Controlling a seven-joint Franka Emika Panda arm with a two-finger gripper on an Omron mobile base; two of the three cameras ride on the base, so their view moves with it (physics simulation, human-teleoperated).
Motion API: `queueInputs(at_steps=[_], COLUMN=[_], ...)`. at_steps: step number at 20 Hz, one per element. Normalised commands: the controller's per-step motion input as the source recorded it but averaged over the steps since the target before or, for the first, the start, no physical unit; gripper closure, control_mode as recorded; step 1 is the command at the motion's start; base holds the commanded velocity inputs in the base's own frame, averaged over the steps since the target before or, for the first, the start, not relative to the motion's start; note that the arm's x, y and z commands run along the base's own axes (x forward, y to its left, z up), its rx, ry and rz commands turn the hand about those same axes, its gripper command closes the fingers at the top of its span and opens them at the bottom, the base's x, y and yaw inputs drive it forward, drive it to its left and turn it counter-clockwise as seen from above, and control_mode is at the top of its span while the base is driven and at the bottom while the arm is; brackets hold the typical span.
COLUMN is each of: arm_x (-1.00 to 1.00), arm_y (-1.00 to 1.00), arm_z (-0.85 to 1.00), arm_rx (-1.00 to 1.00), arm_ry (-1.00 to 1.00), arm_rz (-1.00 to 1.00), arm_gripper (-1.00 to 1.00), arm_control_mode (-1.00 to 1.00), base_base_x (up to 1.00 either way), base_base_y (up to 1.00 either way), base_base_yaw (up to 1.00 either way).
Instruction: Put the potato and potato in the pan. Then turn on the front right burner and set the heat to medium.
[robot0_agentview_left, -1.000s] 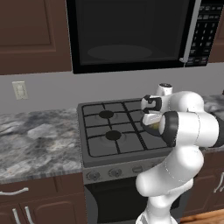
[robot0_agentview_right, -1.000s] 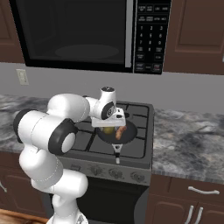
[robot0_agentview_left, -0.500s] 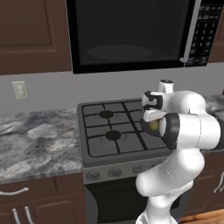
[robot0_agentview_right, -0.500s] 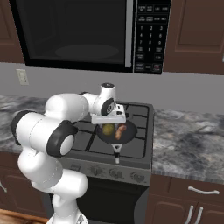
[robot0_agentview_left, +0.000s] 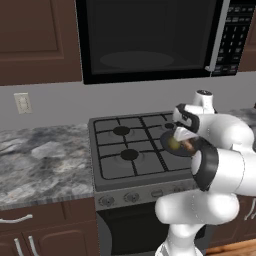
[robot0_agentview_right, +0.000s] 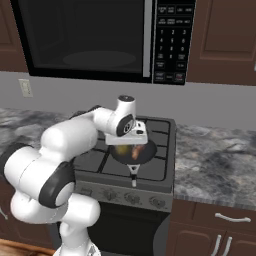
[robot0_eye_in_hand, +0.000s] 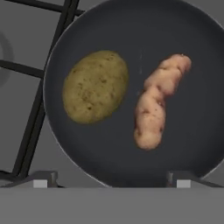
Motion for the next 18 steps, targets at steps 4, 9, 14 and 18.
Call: queueInputs(at_steps=[4,9,14,18], arm_x=[-0.51,-0.46,-0.36,-0.20], arm_y=[-0.49,-0.71,-0.76,-0.63], arm_z=[0.21,0.06,0.00,-0.02], arm_rx=[0.00,0.05,0.15,0.16], arm_ry=[-0.07,-0.12,-0.26,-0.34], arm_rz=[0.00,0.00,-0.01,0.00], arm_gripper=[-1.00,-1.00,-1.00,-1.00], arm_control_mode=[-1.00,-1.00,-1.00,-1.00], base_base_x=[0.00,0.00,0.00,0.00], base_base_y=[0.00,0.00,0.00,0.00], base_base_yaw=[0.00,0.00,0.00,0.00])
